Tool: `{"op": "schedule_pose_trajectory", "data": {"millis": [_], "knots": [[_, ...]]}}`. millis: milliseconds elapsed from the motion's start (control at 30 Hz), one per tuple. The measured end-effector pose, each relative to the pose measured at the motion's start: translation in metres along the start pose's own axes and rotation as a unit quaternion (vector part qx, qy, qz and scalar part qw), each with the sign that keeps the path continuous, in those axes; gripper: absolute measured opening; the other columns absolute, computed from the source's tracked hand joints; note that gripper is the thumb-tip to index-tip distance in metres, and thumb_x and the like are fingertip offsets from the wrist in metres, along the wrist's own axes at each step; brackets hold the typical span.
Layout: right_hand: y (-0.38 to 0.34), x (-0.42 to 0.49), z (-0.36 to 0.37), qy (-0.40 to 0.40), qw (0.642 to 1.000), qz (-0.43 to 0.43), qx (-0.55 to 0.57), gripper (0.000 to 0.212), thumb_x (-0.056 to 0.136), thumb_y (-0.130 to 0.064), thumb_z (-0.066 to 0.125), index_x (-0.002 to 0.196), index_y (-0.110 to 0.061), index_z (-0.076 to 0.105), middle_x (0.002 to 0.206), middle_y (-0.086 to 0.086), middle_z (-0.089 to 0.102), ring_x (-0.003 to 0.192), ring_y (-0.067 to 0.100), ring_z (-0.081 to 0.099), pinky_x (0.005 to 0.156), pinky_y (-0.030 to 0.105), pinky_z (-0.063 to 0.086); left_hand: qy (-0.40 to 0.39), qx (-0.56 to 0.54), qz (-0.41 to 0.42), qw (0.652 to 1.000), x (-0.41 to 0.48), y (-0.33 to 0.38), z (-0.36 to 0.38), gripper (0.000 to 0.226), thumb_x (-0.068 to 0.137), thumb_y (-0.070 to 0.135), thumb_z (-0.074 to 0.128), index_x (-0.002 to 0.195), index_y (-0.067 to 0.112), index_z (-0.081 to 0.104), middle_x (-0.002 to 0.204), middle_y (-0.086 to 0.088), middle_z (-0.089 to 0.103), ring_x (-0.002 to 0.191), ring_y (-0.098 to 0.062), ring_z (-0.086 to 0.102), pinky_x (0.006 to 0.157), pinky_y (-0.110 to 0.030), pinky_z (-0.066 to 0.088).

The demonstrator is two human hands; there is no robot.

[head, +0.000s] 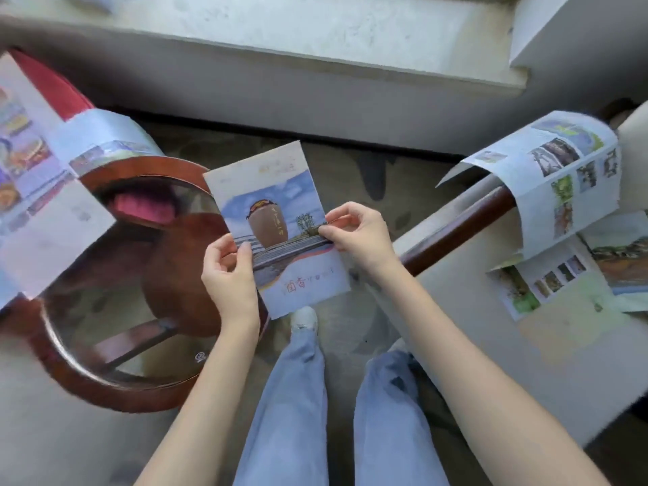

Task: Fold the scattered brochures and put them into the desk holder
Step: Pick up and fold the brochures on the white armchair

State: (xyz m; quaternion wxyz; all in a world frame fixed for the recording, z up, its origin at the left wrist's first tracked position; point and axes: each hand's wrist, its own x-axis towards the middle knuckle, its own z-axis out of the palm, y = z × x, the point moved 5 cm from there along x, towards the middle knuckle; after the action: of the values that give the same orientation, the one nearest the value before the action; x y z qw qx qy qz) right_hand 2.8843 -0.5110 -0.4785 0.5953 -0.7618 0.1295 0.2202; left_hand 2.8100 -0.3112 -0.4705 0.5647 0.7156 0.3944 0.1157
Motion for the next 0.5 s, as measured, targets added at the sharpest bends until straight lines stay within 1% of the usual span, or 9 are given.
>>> {"op": "schedule_pose_trajectory", "data": {"millis": [67, 100, 167, 267, 333, 400, 500], "knots": [[0.002, 0.012, 0.047, -0.024, 0.999, 0.006, -0.041, 0.015, 0.072, -0.011, 0.076, 0.074, -0.021, 0.064, 0.07, -0.002, 0.065, 0.063, 0.011, 0.058, 0.068, 0.036, 0.056, 0.03, 0.042, -0.03, 0.998, 0.025, -0.022, -0.035, 0.019, 0.087, 0.01, 0.063, 0.106, 0.008, 0.06, 0.091, 0.002, 0.058, 0.074, -0.001, 0.054, 0.071, -0.011, 0.045], [0.005, 0.018, 0.07, -0.033, 0.997, 0.006, -0.066, 0.013, 0.071, -0.012, 0.076, 0.076, -0.02, 0.066, 0.069, -0.003, 0.065, 0.062, 0.009, 0.058, 0.07, 0.038, 0.057, 0.044, 0.062, -0.047, 0.996, 0.035, -0.034, -0.052, 0.02, 0.086, 0.011, 0.063, 0.106, 0.007, 0.061, 0.092, 0.0, 0.059, 0.074, -0.002, 0.053, 0.073, -0.015, 0.045], [0.011, 0.025, 0.113, -0.051, 0.992, 0.002, -0.119, 0.012, 0.071, -0.015, 0.075, 0.077, -0.02, 0.066, 0.068, -0.006, 0.064, 0.063, 0.008, 0.058, 0.073, 0.037, 0.057, 0.064, 0.094, -0.082, 0.99, 0.05, -0.057, -0.081, 0.021, 0.086, 0.012, 0.064, 0.106, 0.006, 0.062, 0.092, -0.002, 0.059, 0.075, -0.006, 0.053, 0.075, -0.021, 0.043], [0.024, 0.026, 0.168, -0.083, 0.976, -0.005, -0.203, 0.014, 0.072, -0.017, 0.074, 0.074, -0.025, 0.062, 0.068, -0.009, 0.062, 0.071, 0.012, 0.062, 0.077, 0.036, 0.055, 0.087, 0.126, -0.127, 0.98, 0.063, -0.09, -0.118, 0.019, 0.084, 0.012, 0.065, 0.102, 0.005, 0.064, 0.09, -0.003, 0.061, 0.078, -0.013, 0.054, 0.075, -0.024, 0.045], [0.032, 0.023, 0.194, -0.101, 0.966, -0.016, -0.238, 0.015, 0.074, -0.018, 0.073, 0.074, -0.025, 0.06, 0.071, -0.008, 0.062, 0.076, 0.015, 0.063, 0.077, 0.036, 0.054, 0.092, 0.132, -0.151, 0.975, 0.066, -0.11, -0.136, 0.017, 0.083, 0.012, 0.066, 0.099, 0.006, 0.064, 0.089, -0.004, 0.062, 0.078, -0.014, 0.056, 0.075, -0.027, 0.047], [0.038, 0.022, 0.213, -0.11, 0.955, -0.031, -0.275, 0.012, 0.075, -0.019, 0.071, 0.077, -0.025, 0.061, 0.076, -0.007, 0.064, 0.077, 0.014, 0.063, 0.075, 0.035, 0.054, 0.09, 0.14, -0.176, 0.97, 0.066, -0.128, -0.148, 0.015, 0.082, 0.014, 0.067, 0.095, 0.007, 0.064, 0.089, -0.006, 0.064, 0.08, -0.016, 0.058, 0.074, -0.026, 0.045], [0.045, 0.023, 0.23, -0.113, 0.935, -0.055, -0.331, 0.01, 0.077, -0.021, 0.069, 0.083, -0.024, 0.061, 0.087, -0.005, 0.066, 0.079, 0.015, 0.063, 0.074, 0.035, 0.053, 0.074, 0.16, -0.195, 0.965, 0.065, -0.148, -0.157, 0.012, 0.081, 0.019, 0.07, 0.088, 0.012, 0.063, 0.083, -0.001, 0.064, 0.084, -0.02, 0.061, 0.073, -0.026, 0.044]]}}
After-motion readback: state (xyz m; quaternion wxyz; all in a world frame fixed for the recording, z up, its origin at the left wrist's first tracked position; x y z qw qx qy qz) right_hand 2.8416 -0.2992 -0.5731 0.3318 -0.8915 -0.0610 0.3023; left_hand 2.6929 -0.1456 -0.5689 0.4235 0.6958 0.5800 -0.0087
